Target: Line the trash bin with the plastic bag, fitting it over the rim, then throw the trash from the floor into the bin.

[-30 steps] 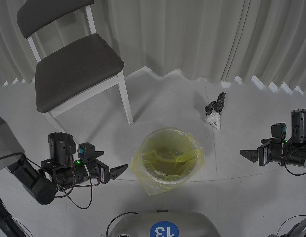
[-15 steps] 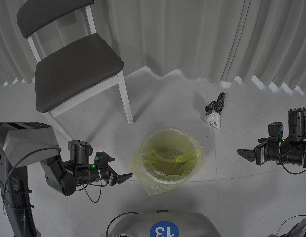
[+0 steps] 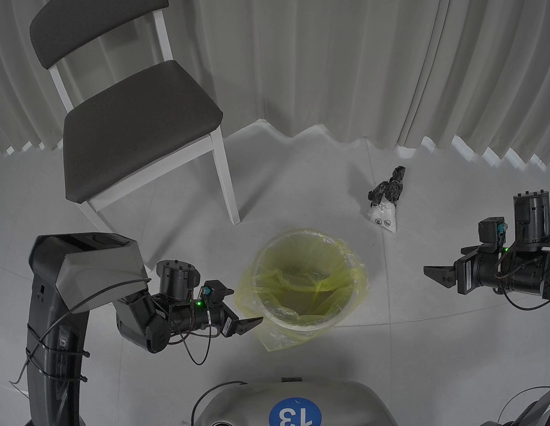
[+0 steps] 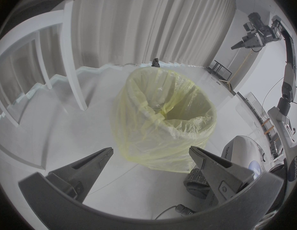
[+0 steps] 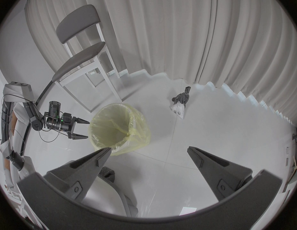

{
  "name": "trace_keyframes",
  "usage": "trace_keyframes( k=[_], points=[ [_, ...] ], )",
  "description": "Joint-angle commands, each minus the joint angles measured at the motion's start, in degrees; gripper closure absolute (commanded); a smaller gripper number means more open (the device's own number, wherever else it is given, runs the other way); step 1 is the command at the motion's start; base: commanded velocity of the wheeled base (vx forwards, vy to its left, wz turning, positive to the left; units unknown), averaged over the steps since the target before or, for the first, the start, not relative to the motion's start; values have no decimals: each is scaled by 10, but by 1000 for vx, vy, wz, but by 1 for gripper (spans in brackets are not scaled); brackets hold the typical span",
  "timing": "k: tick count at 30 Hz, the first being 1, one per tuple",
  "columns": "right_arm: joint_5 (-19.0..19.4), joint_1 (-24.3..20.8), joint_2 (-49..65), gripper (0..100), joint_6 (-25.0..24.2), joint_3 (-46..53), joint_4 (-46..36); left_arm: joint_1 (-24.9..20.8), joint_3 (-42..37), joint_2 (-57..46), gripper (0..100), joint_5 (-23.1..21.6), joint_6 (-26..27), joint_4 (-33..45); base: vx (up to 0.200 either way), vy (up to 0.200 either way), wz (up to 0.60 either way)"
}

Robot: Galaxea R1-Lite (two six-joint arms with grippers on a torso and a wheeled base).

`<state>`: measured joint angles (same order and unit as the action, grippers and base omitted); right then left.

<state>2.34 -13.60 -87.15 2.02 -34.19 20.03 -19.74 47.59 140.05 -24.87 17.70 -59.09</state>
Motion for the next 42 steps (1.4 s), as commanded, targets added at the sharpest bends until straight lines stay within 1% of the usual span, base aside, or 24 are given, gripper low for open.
trace_keyframes(
  k=[1,6,8,13,14,22,29,31,33,34,35,37,42],
  points=[
    [0,0,5,0,0,0,-1,-5,37,37,0,0,0,6,0,0,0],
    [0,0,5,0,0,-1,-2,-4,67,51,0,0,2,20,0,0,0],
    [0,-1,5,0,0,-3,-2,-1,93,63,0,0,16,35,0,0,0],
    [-1,-2,3,0,0,-3,-1,1,106,69,0,0,24,46,0,0,0],
    [-1,-2,2,0,0,-3,-1,2,107,70,100,0,26,46,0,0,0],
    [-1,-3,0,0,0,-2,1,12,108,72,100,1,27,42,0,0,0],
    [-1,-2,-7,0,1,-3,0,16,143,89,100,4,13,56,0,0,0],
    [-1,-3,-18,0,1,-5,1,16,167,93,100,5,-2,74,0,0,0],
    [-1,-3,-25,0,1,-13,0,16,189,95,100,5,-5,100,0,0,0],
    [-1,-3,-25,0,1,-13,0,16,189,95,100,5,-5,100,0,0,0],
    [-1,-3,-32,0,1,-18,1,16,211,98,100,5,-6,125,0,0,0],
    [-1,-3,-38,0,1,-23,0,17,239,104,100,6,-10,144,0,0,0],
    [-1,-3,-46,0,1,-32,-3,16,289,121,100,14,-28,163,0,0,0]
  ],
)
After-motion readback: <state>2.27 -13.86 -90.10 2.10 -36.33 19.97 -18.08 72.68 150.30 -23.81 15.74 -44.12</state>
